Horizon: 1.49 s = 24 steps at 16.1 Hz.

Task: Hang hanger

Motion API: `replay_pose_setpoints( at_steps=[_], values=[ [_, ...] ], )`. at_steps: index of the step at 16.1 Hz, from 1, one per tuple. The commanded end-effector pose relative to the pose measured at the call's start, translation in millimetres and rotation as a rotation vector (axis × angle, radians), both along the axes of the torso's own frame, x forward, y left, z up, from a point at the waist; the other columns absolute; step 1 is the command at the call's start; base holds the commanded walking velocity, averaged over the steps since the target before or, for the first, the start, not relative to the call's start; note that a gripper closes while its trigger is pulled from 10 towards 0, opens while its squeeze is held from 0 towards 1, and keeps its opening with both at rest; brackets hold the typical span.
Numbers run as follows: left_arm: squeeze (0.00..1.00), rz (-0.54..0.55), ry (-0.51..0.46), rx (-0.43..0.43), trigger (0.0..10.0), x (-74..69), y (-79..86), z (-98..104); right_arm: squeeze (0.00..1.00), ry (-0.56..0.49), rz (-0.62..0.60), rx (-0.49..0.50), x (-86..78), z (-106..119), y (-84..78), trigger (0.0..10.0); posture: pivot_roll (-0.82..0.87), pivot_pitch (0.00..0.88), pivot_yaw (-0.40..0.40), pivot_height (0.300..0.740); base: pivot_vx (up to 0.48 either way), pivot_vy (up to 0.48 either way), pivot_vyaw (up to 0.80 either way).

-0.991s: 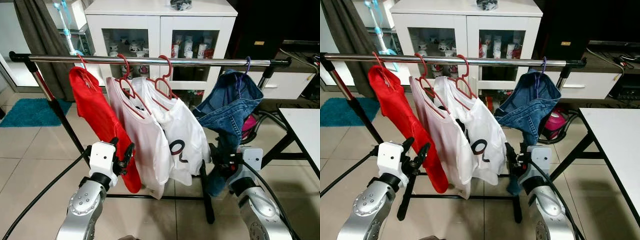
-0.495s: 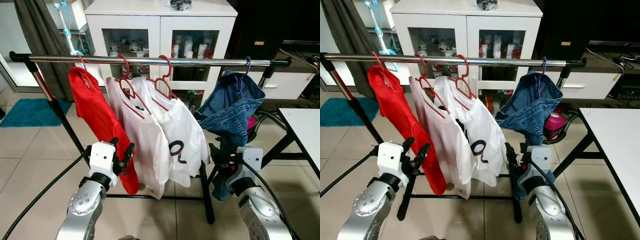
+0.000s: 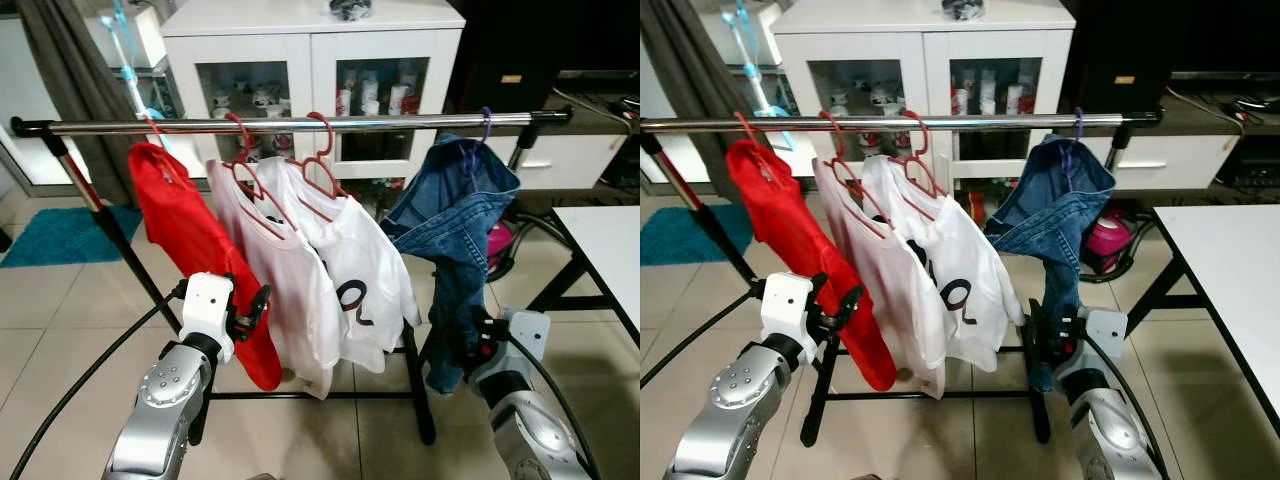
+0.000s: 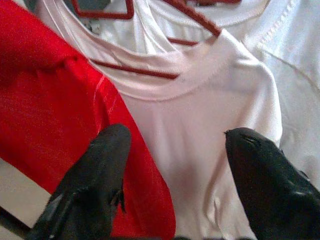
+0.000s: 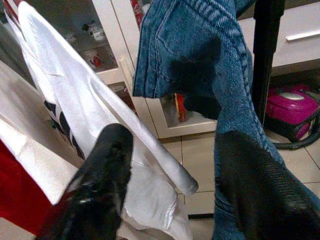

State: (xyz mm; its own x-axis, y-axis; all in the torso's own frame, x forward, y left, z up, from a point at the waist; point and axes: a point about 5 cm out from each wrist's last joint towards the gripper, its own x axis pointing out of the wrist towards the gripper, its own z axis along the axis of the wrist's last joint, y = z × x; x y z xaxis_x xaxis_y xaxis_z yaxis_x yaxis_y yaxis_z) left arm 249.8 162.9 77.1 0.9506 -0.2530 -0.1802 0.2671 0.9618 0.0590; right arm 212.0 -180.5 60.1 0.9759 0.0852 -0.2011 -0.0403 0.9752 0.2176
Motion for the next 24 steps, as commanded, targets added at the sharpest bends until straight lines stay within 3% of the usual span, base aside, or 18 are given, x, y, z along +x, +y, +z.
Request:
replay_pose_setpoints(
  at_steps=[1,3,5,7,8,10,11,16,18,20,24],
  values=[
    [1.00,0.042,-0.061,0.011,10.0,4.3,4.2,7,1.00,-0.018,0.002,0.002,0.3,5,0.7,10.0,-0.12,0.000,0.091,0.740,0.000,0.000,0.00],
    [1.00,0.005,-0.059,-0.005,10.0,6.9,5.3,15,1.00,-0.070,0.015,0.007,-1.0,15,0.0,10.0,-0.12,0.000,0.086,0.740,0.000,0.000,0.00],
    [1.00,0.081,-0.171,-0.007,10.0,18.2,20.5,47,1.00,-0.151,0.089,-0.003,1.5,34,7.5,10.0,-0.11,0.000,0.086,0.740,0.000,0.000,0.00],
    [1.00,0.100,-0.276,-0.032,10.0,19.2,26.8,63,1.00,-0.203,0.106,-0.014,1.5,48,13.9,10.0,-0.10,0.000,0.092,0.740,0.000,0.000,0.00],
    [1.00,0.013,-0.247,-0.042,10.0,16.3,20.3,63,1.00,-0.210,0.108,-0.004,2.3,51,16.1,10.0,-0.10,0.000,0.092,0.740,0.000,0.000,0.00],
    [1.00,-0.043,-0.230,-0.051,10.0,11.6,13.3,62,1.00,-0.218,0.116,0.004,4.8,54,20.2,10.0,-0.10,0.000,0.090,0.740,0.000,0.000,0.00],
    [1.00,-0.069,-0.171,-0.040,10.0,11.9,10.5,57,1.00,-0.218,0.113,0.010,5.8,54,22.1,10.0,-0.10,0.000,0.090,0.740,0.000,0.000,0.00],
    [1.00,-0.002,-0.233,-0.017,10.0,22.0,9.6,61,1.00,-0.263,0.062,0.007,20.4,73,21.4,10.0,-0.11,0.000,0.094,0.740,0.000,0.317,0.00],
    [1.00,-0.032,-0.200,0.004,10.0,26.1,11.6,63,1.00,-0.283,0.064,0.012,21.3,77,20.2,10.0,-0.12,0.000,0.088,0.740,0.000,0.332,0.00],
    [1.00,-0.053,-0.195,0.008,10.0,26.6,13.1,65,1.00,-0.215,0.132,0.018,17.1,69,24.8,10.0,-0.12,0.000,0.081,0.740,0.000,0.324,0.00],
    [0.99,-0.081,-0.171,-0.018,10.0,23.9,10.8,65,1.00,-0.154,0.095,-0.012,18.5,59,21.2,10.0,-0.10,0.000,0.072,0.740,0.000,0.316,0.00]
  ],
)
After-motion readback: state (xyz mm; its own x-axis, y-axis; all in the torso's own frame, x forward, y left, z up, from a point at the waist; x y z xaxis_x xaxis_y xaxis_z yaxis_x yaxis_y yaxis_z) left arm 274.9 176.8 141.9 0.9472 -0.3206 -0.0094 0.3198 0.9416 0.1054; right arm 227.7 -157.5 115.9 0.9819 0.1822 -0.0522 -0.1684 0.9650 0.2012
